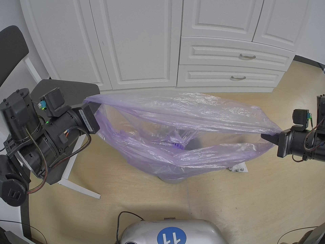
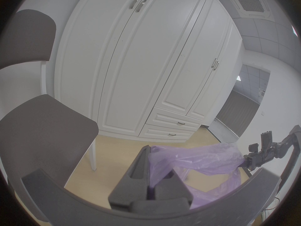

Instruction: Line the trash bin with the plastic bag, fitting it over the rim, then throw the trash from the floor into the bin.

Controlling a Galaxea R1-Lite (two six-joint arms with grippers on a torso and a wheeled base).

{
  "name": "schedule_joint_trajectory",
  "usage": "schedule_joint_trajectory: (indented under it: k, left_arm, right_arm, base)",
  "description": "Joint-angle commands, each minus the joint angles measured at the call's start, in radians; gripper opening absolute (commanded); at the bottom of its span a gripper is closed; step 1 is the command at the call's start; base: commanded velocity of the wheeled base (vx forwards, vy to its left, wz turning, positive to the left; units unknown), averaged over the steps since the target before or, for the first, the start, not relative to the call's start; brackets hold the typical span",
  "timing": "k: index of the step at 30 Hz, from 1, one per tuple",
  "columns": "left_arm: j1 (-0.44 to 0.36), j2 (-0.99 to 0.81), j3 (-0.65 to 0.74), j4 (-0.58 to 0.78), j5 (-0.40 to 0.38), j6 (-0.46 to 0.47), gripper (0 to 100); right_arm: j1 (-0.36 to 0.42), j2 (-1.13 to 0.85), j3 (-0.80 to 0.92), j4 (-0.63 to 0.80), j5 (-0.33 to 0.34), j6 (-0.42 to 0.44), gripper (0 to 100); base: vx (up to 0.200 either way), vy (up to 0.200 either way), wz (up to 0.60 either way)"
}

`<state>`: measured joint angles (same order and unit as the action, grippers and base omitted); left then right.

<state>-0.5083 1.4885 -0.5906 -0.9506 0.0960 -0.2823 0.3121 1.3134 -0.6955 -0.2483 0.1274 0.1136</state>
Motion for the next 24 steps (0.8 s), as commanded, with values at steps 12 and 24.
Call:
schedule_joint_trajectory:
  k: [12, 24]
  left_arm:
    - [0.016, -0.004, 0.026, 0.000, -0.002, 0.002, 0]
    - [0.016, 0.003, 0.028, 0.000, -0.009, 0.002, 0]
  right_arm:
    - [-0.028, -0.011, 0.031, 0.003, -0.003, -0.072, 0]
    - [-0.042, -0.002, 0.060, 0.006, -0.009, -0.147, 0]
  base:
    - [0.000, 0.000, 0.00]
    - [0.000, 0.000, 0.00]
